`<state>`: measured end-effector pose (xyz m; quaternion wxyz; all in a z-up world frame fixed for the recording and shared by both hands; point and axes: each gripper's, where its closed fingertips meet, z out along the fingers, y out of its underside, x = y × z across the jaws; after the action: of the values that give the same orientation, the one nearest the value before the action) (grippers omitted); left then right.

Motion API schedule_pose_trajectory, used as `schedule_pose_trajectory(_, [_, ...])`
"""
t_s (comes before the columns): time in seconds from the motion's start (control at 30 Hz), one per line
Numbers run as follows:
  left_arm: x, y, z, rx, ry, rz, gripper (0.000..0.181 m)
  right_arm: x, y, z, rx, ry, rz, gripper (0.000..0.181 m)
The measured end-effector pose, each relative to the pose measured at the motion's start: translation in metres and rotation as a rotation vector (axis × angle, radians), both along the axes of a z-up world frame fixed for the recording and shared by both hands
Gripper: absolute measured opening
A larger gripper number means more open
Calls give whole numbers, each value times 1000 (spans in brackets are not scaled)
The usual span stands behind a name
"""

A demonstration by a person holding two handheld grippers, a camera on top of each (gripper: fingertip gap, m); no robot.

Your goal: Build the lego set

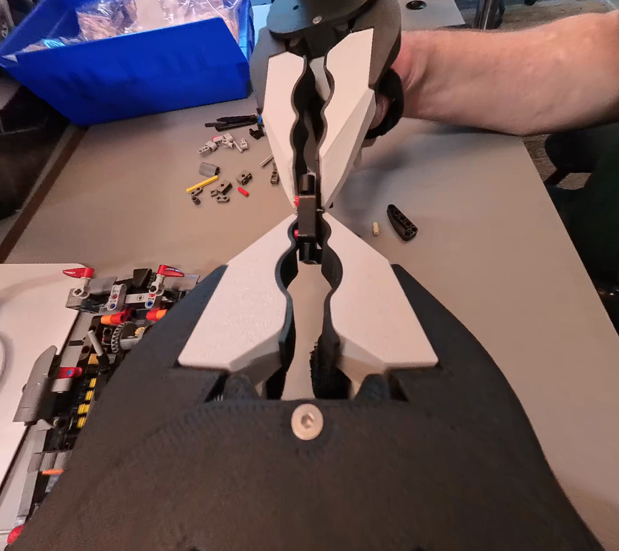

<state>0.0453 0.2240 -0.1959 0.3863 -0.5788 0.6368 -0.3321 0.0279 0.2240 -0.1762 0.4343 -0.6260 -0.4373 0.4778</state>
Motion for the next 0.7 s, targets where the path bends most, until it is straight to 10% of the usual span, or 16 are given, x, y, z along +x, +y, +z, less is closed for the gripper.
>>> schedule_pose_trajectory(0.7, [15, -19, -30, -78, 15, -136, 5, 22, -17, -30, 14, -115, 67, 5])
